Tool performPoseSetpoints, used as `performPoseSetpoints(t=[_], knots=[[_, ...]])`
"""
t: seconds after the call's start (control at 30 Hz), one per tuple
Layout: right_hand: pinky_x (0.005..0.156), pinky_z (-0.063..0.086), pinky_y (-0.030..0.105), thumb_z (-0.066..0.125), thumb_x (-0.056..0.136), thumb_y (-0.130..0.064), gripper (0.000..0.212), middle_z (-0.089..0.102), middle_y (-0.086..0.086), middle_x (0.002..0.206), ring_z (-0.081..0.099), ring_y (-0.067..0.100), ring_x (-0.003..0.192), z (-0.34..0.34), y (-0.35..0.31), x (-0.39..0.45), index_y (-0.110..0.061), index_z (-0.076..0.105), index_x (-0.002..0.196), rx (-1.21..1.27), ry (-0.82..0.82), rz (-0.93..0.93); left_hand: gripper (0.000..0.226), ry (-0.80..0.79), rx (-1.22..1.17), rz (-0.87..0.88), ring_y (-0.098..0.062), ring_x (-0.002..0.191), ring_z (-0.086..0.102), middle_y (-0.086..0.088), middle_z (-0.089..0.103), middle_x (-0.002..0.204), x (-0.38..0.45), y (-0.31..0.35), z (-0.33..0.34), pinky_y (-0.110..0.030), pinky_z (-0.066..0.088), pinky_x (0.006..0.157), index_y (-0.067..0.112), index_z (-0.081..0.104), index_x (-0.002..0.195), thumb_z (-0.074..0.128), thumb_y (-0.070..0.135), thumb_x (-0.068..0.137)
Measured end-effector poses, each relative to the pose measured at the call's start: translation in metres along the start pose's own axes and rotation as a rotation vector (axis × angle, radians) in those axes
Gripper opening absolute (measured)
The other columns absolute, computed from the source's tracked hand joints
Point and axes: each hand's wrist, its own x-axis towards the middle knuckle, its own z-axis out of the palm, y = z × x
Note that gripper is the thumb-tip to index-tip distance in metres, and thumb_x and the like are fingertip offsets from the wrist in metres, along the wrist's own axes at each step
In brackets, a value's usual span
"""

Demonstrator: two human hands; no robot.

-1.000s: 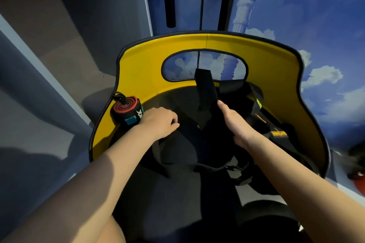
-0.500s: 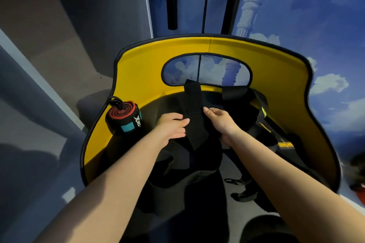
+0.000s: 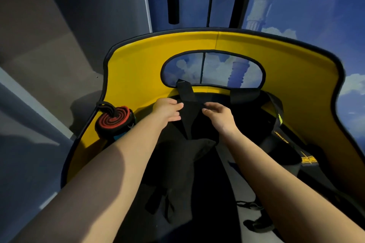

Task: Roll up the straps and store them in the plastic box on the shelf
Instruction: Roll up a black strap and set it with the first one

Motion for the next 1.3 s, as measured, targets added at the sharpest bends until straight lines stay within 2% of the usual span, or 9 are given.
performPoseSetpoints(t=[0.37, 0.43, 0.57, 0.73, 0.83, 1.0, 1.07, 1.2, 1.3], knots=[[0.084, 0.040, 0.020, 0.060, 0.091, -0.016, 0.032, 0.066, 0.005, 0.113, 0.059, 0.015, 0.104, 0.019, 0.007, 0.021, -0.013, 0.059, 0.123, -0.043, 0.119, -0.022, 0.050, -0.125, 0.091, -0.008, -0.032, 0.122, 0.053, -0.017, 0.048, 0.138, 0.021, -0.012, -0.004, -0.031, 0.051, 0.080, 0.006, 0.040, 0.139, 0.057, 0.012, 0.092], [0.083, 0.039, 0.019, 0.061, 0.091, -0.017, 0.033, 0.066, 0.005, 0.113, 0.058, 0.014, 0.104, 0.020, 0.006, 0.021, -0.012, 0.058, 0.123, -0.026, 0.118, 0.017, 0.051, -0.140, 0.308, 0.016, -0.026, 0.127, 0.048, -0.012, 0.044, 0.144, 0.019, -0.011, -0.008, -0.025, 0.048, 0.086, 0.008, 0.041, 0.139, 0.056, 0.022, 0.093], [0.093, 0.043, 0.024, 0.065, 0.088, -0.023, 0.039, 0.066, 0.005, 0.116, 0.058, 0.018, 0.112, 0.013, 0.003, 0.014, -0.011, 0.058, 0.124, 0.004, 0.106, 0.041, 0.059, -0.189, 0.679, 0.002, -0.023, 0.137, 0.033, -0.004, 0.034, 0.151, 0.009, -0.007, -0.010, -0.031, 0.032, 0.105, 0.015, 0.038, 0.142, 0.052, 0.043, 0.092], [0.075, 0.040, 0.008, 0.063, 0.088, -0.029, 0.029, 0.065, -0.005, 0.101, 0.059, 0.005, 0.095, -0.020, -0.011, -0.025, -0.016, 0.065, 0.115, -0.252, 0.031, -0.246, 0.029, -0.256, 0.540, -0.012, -0.024, 0.096, 0.055, -0.011, 0.060, 0.111, -0.014, -0.009, -0.035, -0.028, 0.045, 0.078, 0.009, 0.065, 0.111, 0.062, 0.027, 0.089], [0.064, 0.038, -0.001, 0.061, 0.089, -0.032, 0.017, 0.065, -0.010, 0.087, 0.058, 0.000, 0.083, -0.028, -0.012, -0.048, -0.022, 0.071, 0.099, -0.309, -0.061, -0.286, 0.045, -0.385, 0.473, -0.160, -0.025, 0.118, 0.050, -0.007, 0.054, 0.125, -0.029, -0.017, -0.055, -0.035, 0.047, 0.091, 0.015, 0.059, 0.122, 0.062, 0.041, 0.086], [0.081, 0.042, 0.023, 0.063, 0.086, -0.043, 0.036, 0.063, -0.004, 0.099, 0.057, 0.011, 0.097, -0.024, -0.001, -0.067, -0.015, 0.066, 0.109, -0.292, -0.043, -0.097, 0.026, -0.433, 0.440, -0.233, -0.030, 0.106, 0.058, -0.013, 0.060, 0.115, -0.062, -0.023, -0.054, -0.035, 0.053, 0.069, 0.008, 0.063, 0.112, 0.054, 0.017, 0.090], [0.080, 0.052, 0.031, 0.063, 0.083, -0.049, 0.047, 0.062, 0.000, 0.107, 0.059, 0.017, 0.099, -0.023, 0.000, -0.075, -0.014, 0.062, 0.114, -0.205, -0.025, 0.028, 0.030, -0.430, 0.471, -0.227, -0.030, 0.107, 0.058, -0.015, 0.061, 0.114, -0.074, -0.023, -0.049, -0.035, 0.052, 0.070, 0.004, 0.063, 0.115, 0.055, 0.012, 0.088], [0.055, 0.058, 0.036, 0.058, 0.084, -0.054, 0.059, 0.059, 0.013, 0.102, 0.067, 0.029, 0.078, -0.033, -0.011, -0.099, -0.010, 0.046, 0.122, -0.017, -0.194, 0.371, 0.031, -0.366, 0.614, -0.163, -0.030, 0.110, 0.055, -0.013, 0.059, 0.119, -0.091, -0.025, -0.032, -0.040, 0.051, 0.087, 0.009, 0.062, 0.114, 0.054, 0.015, 0.085], [0.060, 0.059, 0.045, 0.065, 0.083, -0.045, 0.059, 0.060, 0.025, 0.113, 0.070, 0.037, 0.076, -0.041, -0.011, -0.111, -0.007, 0.043, 0.122, -0.062, -0.340, 0.486, 0.035, -0.309, 0.754, -0.085, -0.031, 0.115, 0.052, -0.010, 0.053, 0.127, -0.106, -0.028, -0.022, -0.039, 0.051, 0.089, 0.010, 0.057, 0.121, 0.050, 0.019, 0.088]])
